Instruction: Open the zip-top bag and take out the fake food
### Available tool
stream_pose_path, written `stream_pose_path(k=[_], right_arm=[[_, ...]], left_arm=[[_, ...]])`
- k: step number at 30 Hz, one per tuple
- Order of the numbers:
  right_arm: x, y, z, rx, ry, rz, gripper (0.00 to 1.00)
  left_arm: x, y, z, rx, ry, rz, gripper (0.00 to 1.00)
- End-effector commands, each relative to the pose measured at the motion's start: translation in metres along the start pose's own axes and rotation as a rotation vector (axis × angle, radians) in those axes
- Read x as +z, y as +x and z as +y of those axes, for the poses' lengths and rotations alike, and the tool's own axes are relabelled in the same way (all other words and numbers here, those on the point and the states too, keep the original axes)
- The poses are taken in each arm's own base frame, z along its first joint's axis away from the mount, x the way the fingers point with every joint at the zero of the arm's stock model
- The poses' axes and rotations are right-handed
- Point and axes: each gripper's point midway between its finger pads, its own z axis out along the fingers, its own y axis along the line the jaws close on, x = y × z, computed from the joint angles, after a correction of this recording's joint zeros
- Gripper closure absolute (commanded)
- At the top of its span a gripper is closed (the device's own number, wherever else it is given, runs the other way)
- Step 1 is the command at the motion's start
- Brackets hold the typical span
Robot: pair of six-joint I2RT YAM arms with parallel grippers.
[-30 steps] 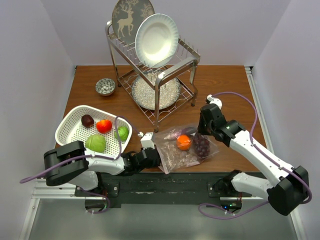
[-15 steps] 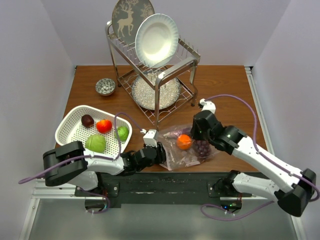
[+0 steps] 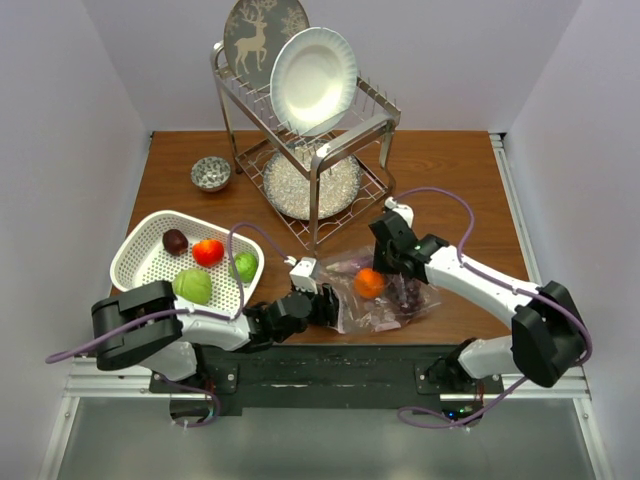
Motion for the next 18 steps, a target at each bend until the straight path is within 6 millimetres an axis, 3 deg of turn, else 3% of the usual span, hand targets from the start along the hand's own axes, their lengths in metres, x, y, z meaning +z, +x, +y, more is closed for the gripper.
stream_pose_path(k=[1,6,13,18], right_arm=[[0.007,0.010,0.010,-0.006,-0.061,0.016,0.83],[-0.002,0.031,0.003,-0.019,-0.088,0.043,0.84],[-0.007,0.051,0.026,-0.085,-0.171,0.077,0.81],[-0.011,0.060,0.035,-0.115,-0.202,0.098,0.80]], left_arm=[[0.004,-0.013,-0.014,0.036,0.053,-0.060,0.30],[0.009,-0.012,-0.018,0.074,0.071,-0.047,0.21],[0.018,-0.002,-0.029,0.087,0.119,-0.016,0.16],[0.016,-0.007,-0.037,0.087,0.154,-0.032,0.12]])
